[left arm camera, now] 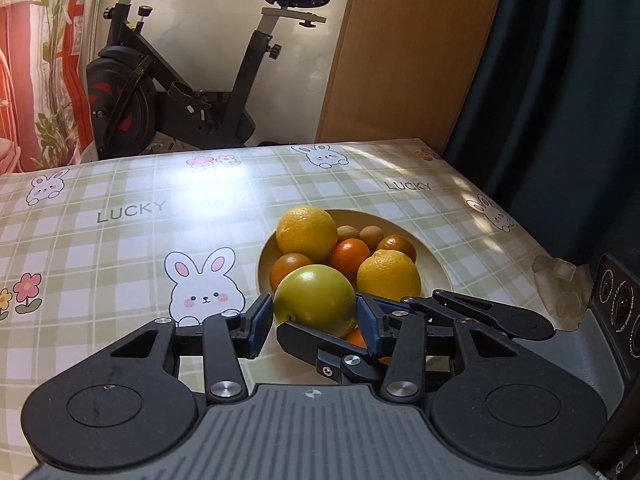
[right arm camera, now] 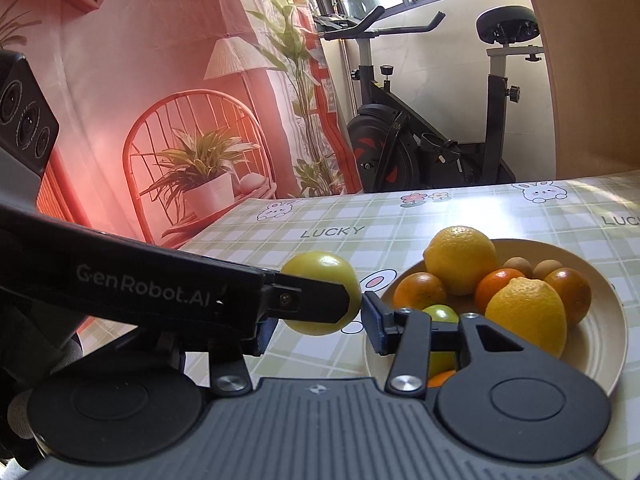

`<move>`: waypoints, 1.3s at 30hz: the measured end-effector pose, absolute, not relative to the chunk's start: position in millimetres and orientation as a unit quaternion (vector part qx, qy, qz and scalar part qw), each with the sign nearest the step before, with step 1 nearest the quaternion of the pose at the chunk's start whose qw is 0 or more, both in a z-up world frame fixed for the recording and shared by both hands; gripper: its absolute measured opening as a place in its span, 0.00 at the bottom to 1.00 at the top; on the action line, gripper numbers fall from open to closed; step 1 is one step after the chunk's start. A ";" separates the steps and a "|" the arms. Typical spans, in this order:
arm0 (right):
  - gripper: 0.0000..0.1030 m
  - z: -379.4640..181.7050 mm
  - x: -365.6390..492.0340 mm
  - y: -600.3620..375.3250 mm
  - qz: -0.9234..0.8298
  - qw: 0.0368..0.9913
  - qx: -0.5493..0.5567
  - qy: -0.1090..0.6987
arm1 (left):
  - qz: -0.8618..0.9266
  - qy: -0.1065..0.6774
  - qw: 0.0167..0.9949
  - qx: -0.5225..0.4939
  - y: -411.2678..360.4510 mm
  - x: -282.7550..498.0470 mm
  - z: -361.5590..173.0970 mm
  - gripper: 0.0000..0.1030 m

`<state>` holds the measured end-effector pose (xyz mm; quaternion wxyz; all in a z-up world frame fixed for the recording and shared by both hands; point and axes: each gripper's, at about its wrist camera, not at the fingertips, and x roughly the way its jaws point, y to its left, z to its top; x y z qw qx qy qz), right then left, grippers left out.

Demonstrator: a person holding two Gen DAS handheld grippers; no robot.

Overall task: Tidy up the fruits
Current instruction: 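Carry the yellow-green fruit with the left gripper onto the plate, then open the left gripper to release the fruit onto the plate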

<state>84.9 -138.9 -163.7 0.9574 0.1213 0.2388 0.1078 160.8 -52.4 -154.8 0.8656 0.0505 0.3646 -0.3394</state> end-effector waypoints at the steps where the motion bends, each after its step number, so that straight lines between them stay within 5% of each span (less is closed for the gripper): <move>1: 0.47 -162.9 80.2 -144.9 0.104 0.958 0.126 0.237 | -0.344 0.366 0.863 0.052 -58.8 158.4 -153.9 0.47; 15: 0.47 -163.1 17.9 -227.3 0.019 0.956 0.173 0.234 | -0.394 0.391 0.827 0.093 -146.4 126.8 -174.8 0.50; 39: 0.47 -181.4 35.5 -224.5 0.004 0.951 0.131 0.281 | -0.371 0.423 0.826 0.022 -128.6 145.4 -200.6 0.53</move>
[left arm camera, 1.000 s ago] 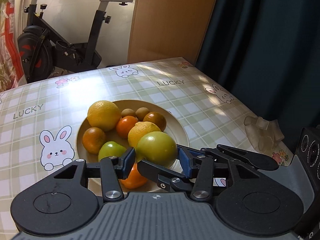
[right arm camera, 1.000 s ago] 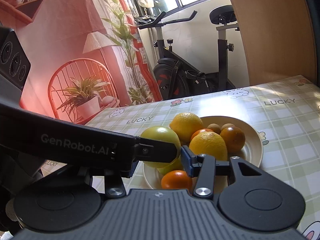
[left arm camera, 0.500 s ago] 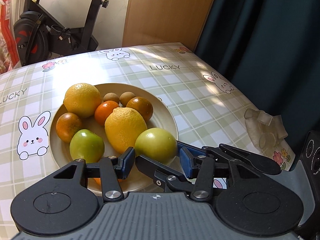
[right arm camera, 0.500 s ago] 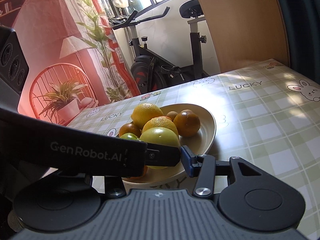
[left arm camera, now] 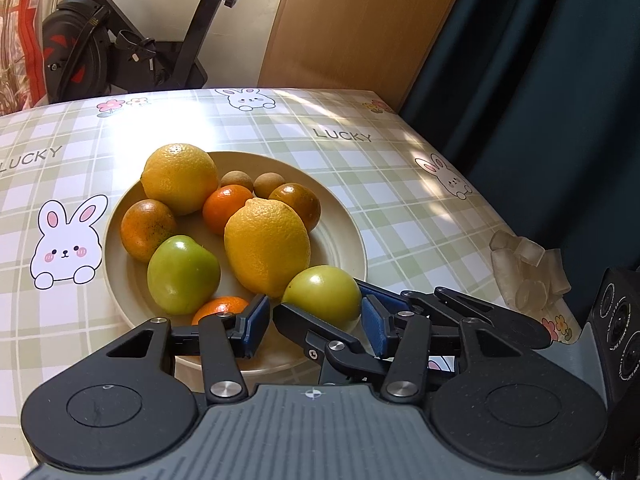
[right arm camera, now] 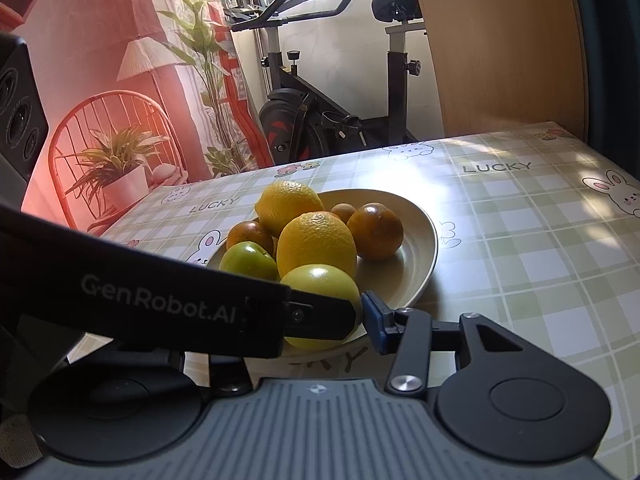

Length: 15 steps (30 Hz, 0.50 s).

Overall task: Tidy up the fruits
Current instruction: 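Open the left gripper to release the fruit onto the plate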

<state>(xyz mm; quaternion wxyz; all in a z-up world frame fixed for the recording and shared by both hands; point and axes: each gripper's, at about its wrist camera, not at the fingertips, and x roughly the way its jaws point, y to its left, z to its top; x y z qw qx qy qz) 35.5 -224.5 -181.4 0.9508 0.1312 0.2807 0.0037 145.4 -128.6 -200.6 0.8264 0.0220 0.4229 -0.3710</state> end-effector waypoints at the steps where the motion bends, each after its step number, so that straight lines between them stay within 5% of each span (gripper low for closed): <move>1: 0.48 -181.2 36.9 -224.5 0.002 0.951 0.128 0.283 | -0.369 0.421 0.828 0.018 -126.0 145.5 -199.5 0.55; 8: 0.54 -179.0 40.5 -220.4 -0.011 0.950 0.106 0.293 | -0.345 0.398 0.850 -0.002 -101.9 140.5 -184.7 0.61; 15: 0.73 -170.7 35.5 -223.2 -0.031 0.951 0.092 0.293 | -0.307 0.327 0.894 -0.012 -69.1 123.3 -148.2 0.85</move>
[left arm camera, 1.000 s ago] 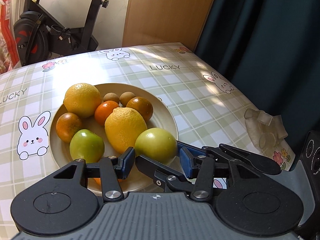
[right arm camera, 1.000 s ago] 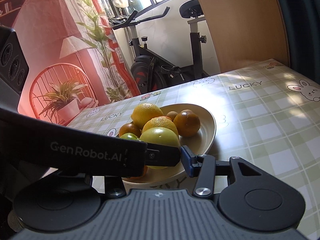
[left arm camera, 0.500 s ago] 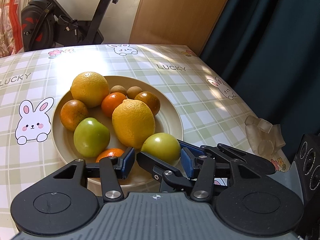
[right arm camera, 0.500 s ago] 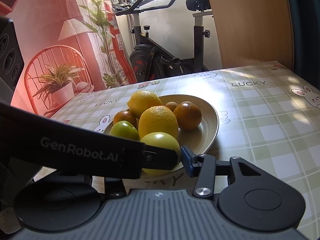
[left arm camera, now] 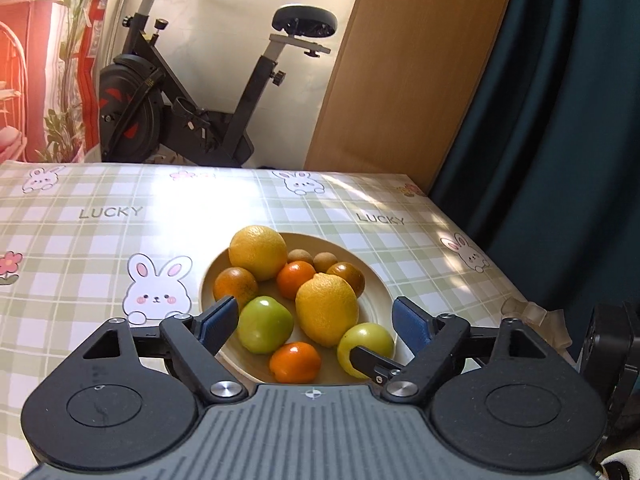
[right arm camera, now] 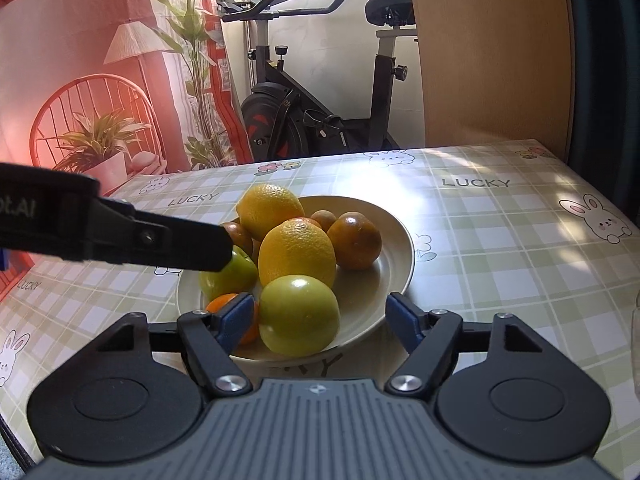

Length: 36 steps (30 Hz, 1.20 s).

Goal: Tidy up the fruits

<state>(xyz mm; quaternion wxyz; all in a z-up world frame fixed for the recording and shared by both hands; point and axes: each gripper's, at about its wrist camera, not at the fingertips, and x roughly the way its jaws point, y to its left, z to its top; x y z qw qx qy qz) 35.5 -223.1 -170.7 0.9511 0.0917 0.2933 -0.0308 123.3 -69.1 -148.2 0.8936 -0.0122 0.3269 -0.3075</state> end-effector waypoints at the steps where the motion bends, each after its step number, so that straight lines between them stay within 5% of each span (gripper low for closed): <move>1: 0.76 -169.2 33.9 -224.3 -0.034 0.951 0.091 0.293 | -0.297 0.318 0.900 -0.014 -63.8 120.9 -142.6 0.86; 16: 1.00 -105.7 0.9 -218.3 -0.027 0.967 0.094 0.237 | -0.210 0.253 0.944 0.000 -17.3 88.7 -88.9 0.95; 36: 1.00 -23.7 -35.5 -186.5 -0.031 0.970 0.066 0.233 | -0.126 0.160 0.979 0.025 2.0 29.9 -16.1 1.00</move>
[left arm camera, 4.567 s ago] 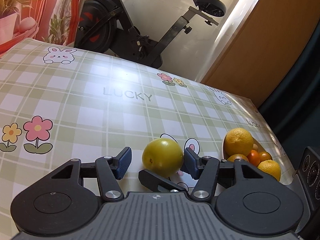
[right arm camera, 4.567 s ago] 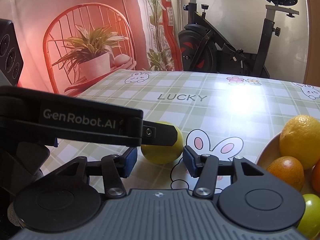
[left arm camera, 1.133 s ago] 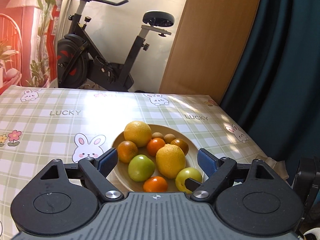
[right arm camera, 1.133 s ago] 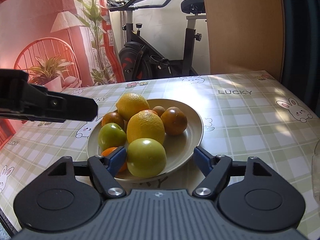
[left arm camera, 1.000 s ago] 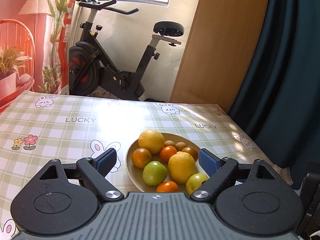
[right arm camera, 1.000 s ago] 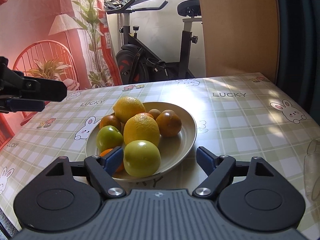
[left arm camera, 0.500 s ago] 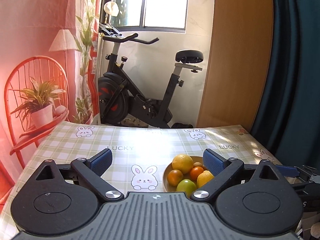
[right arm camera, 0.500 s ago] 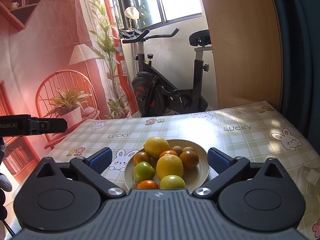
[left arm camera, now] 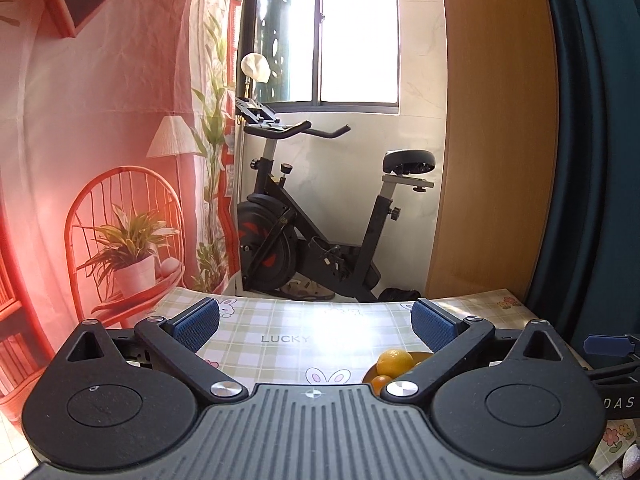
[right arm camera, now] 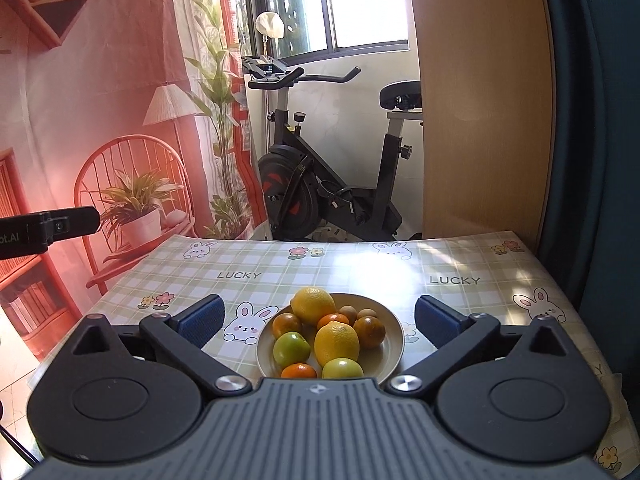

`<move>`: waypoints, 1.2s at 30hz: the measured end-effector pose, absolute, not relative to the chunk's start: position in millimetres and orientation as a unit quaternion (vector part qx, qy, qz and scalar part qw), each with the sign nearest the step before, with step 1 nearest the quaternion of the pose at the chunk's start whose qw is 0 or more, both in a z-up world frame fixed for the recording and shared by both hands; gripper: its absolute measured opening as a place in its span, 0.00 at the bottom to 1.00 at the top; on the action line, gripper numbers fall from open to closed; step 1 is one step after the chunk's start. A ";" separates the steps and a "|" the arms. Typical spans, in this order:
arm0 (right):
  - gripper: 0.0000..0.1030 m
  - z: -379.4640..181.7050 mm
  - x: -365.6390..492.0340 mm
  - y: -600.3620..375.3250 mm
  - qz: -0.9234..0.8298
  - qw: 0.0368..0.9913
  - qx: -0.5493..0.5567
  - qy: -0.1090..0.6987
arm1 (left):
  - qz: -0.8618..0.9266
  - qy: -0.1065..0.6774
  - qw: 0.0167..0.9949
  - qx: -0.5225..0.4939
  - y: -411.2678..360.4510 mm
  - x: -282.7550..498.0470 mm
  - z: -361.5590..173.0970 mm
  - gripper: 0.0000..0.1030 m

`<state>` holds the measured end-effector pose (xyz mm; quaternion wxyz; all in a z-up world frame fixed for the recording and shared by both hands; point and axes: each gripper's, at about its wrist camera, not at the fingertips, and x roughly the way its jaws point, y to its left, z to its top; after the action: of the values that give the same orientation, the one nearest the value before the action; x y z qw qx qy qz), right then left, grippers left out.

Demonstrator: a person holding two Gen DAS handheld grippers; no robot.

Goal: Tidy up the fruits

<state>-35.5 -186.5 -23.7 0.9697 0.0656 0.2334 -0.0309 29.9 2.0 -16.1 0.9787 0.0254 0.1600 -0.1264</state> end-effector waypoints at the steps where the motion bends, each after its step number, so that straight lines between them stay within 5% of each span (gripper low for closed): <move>1: 1.00 -21.9 -36.4 -186.0 -0.032 0.970 0.067 0.233 | -0.128 0.158 0.979 0.020 3.8 28.4 -16.2 1.00; 36: 1.00 -5.6 -54.3 -182.6 -0.040 0.973 0.063 0.220 | -0.125 0.173 0.977 0.015 7.3 20.4 -12.0 1.00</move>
<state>-54.3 -182.6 -5.6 0.9726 0.0632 0.2200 -0.0401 20.4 7.3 -12.0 0.9769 0.0149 0.1726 -0.1251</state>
